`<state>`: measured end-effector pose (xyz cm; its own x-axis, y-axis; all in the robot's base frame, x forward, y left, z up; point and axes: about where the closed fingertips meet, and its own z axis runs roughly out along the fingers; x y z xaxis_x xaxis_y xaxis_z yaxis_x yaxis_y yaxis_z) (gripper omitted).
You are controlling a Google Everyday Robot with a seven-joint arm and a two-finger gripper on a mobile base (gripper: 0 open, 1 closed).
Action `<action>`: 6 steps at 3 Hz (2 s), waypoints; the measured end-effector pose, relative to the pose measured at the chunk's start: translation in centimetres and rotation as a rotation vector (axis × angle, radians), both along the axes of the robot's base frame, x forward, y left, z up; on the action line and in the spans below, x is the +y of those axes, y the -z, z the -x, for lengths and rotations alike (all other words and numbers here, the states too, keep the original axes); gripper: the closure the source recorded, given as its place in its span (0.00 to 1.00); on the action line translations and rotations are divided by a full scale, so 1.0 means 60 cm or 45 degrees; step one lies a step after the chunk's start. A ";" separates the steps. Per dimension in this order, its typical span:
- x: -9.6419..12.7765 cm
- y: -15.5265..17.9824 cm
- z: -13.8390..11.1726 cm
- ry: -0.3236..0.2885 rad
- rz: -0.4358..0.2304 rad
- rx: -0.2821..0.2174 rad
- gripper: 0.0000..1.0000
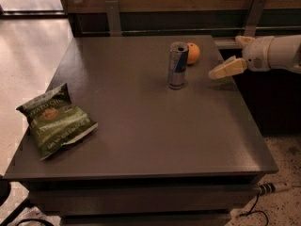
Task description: Move orange near green jalapeno chip bag
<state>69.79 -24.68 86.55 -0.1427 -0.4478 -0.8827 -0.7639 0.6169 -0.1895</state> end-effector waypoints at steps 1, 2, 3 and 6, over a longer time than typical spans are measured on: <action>0.000 0.000 0.000 0.000 0.000 0.000 0.00; 0.003 0.004 -0.010 -0.008 -0.026 -0.004 0.00; 0.011 0.012 -0.045 -0.019 -0.071 -0.015 0.00; 0.050 0.012 -0.120 -0.101 -0.192 -0.091 0.00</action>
Offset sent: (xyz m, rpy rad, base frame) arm 0.0119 -0.0031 -0.0026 0.0436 -0.0111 0.0031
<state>76.98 -21.69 85.84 -0.0465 -0.3173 -0.9472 -0.7992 0.5807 -0.1553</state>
